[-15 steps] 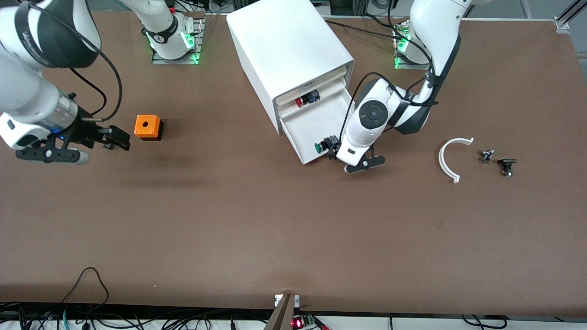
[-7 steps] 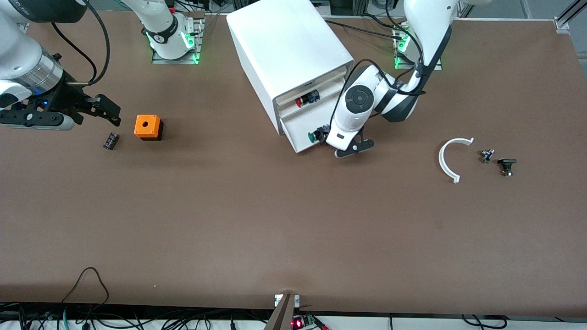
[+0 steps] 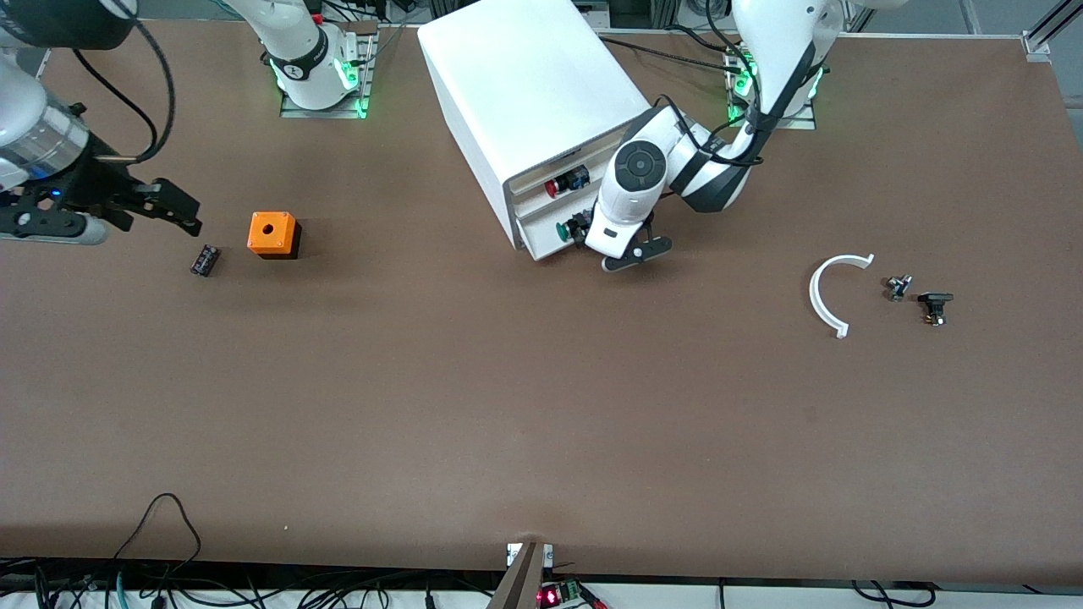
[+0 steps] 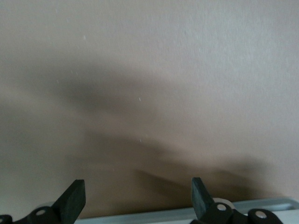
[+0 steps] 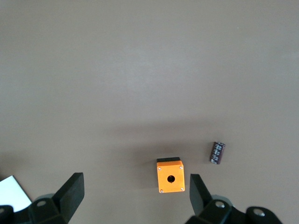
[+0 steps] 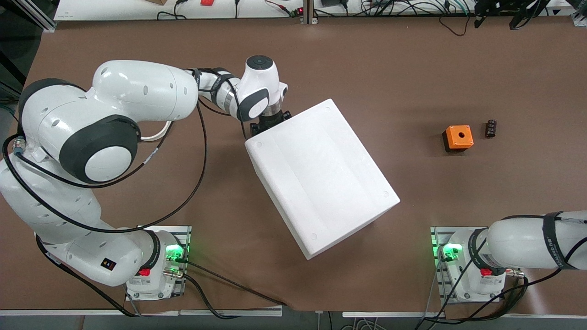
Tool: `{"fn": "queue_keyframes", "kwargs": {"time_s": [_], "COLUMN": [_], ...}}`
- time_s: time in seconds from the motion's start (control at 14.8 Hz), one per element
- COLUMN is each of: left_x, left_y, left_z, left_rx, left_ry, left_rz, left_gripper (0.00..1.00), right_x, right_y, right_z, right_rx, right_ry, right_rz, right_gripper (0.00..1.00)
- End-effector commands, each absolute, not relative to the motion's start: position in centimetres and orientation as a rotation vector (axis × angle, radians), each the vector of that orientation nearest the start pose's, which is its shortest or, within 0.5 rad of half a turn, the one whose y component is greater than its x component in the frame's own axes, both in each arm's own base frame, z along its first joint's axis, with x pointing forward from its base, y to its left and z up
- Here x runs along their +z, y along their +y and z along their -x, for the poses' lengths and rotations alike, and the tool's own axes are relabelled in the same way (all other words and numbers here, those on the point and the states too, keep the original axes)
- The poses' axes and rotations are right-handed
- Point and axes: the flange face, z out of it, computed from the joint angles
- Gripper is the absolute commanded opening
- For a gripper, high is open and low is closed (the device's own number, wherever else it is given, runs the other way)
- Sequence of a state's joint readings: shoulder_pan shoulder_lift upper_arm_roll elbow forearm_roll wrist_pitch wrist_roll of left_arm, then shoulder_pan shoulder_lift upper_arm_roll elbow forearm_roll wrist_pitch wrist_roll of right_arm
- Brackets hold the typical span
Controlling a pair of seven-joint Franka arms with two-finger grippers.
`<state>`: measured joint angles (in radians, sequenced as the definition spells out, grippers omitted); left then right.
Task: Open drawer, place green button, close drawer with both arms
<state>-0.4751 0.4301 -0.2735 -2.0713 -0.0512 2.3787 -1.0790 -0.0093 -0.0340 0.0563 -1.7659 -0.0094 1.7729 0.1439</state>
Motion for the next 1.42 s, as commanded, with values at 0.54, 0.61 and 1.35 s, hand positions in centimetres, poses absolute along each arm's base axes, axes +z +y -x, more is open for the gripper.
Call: {"fn": "queue_keyframes", "kwargs": {"time_s": [0.54,0.61,1.35], "left_x": [22.5,22.5,26.9], "left_y": [-41.3,-41.4,-37.5], "left_z": [-38.0,-37.9,-44.4], "left_rx": [0.416,0.419,0.334], "left_ry": [-0.585,-0.58,-0.538], "left_rz": [3.093,3.093,3.174], "left_gripper": [1.0,1.0,1.0], "right_x": [61.5,61.9,62.3], "right_y": [2.6,2.6,2.6], "right_z": [-57.4,-57.9,-57.9], "right_rx": [-0.063,-0.069,-0.078], "right_ry": [0.145,0.133,0.142], "right_rz": [3.107,3.116,3.128], "right_gripper": [1.0,1.0,1.0]}}
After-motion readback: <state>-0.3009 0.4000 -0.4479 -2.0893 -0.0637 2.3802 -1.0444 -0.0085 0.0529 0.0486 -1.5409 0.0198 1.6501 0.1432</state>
